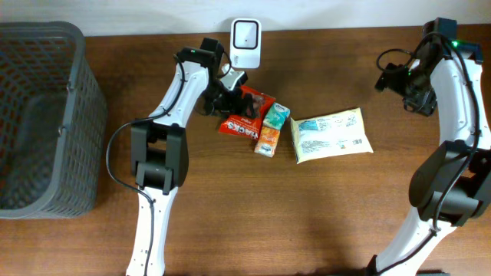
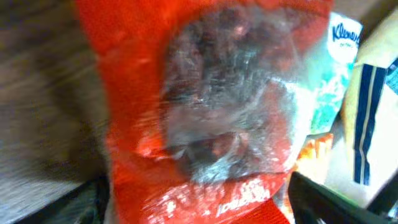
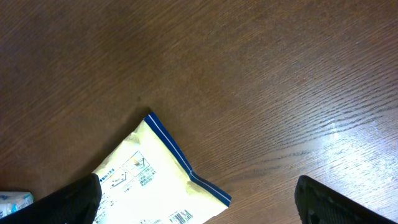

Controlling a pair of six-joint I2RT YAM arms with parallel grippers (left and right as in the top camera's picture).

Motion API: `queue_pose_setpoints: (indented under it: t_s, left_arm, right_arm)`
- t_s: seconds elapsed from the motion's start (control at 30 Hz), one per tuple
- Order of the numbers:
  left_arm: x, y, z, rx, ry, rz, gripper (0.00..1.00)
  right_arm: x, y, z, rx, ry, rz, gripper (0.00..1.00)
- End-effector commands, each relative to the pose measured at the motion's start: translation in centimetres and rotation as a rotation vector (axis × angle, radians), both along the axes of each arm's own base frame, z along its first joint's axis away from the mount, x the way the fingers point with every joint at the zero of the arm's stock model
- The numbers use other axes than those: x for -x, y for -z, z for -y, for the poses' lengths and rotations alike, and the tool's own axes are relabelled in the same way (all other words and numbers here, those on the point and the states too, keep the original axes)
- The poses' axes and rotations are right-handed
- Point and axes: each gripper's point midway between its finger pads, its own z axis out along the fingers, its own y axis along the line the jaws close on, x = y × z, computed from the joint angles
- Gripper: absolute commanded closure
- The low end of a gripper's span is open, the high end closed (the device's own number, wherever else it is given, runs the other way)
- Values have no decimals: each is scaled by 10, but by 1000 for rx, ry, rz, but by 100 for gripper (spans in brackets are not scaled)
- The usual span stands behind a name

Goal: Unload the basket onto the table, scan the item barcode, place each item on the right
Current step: 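Lower the left gripper and grasp the red snack bag, then carry the red bag to the scanner with its barcode facing it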

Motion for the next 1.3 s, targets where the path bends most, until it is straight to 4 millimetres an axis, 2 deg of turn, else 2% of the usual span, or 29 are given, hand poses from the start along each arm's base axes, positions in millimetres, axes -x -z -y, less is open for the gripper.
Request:
queue_pose_setpoints:
  t_s: [0.0,0.1,0.13,0.2,0.3,0.4,0.47,0.5,0.53,0.67,0.73,0.8,0.93,1.03,1.13,1.27]
  left_arm:
    - [11,3,13,43,44,-22,29]
    - [11,5,13,25,51,-10,39]
    - [6,9,9,-6,50,15,60]
    - [4,11,6,-30,49,25,73]
    - [1,17,-6,-109,44,42,100]
    - [-7,24,-39,-275,-59,34,100]
    - [-15,21,-75,-434,-145,46,100]
    - [-21,14,-97,-528,-202,64,100]
    - [-25,8,-111,-588,-236,80,100]
    - [-45,-36,-174,-868,-404,203,100]
    - [-52,-62,-197,-986,-478,274,100]
    - [-57,-79,-215,-1101,-530,343,100]
    - [-63,-101,-234,-1254,-659,459,100]
    - [-66,-101,-234,-1256,-668,474,100]
    - [-59,-89,-231,-1269,-631,441,100]
    - [-41,-58,-220,-1320,-525,374,100]
  right_arm:
    - [-2,-5,3,16,4,12,1]
    - [-2,-5,3,16,4,12,1]
    - [-2,-5,3,16,3,12,1]
    - [-2,-5,3,16,4,12,1]
    - [-2,-5,3,16,4,12,1]
    - [-2,-5,3,16,4,12,1]
    - [-2,-5,3,16,3,12,1]
    - [-2,-5,3,16,4,12,1]
    - [-2,-5,3,16,3,12,1]
    - [-2,-5,3,16,4,12,1]
    - [-2,-5,3,16,4,12,1]
    - [-2,-5,3,16,4,12,1]
    - [-2,-5,3,16,4,12,1]
    - [-2,-5,3,16,4,12,1]
    - [-2,-5,3,16,4,12,1]
    - [-2,-5,3,16,4,12,1]
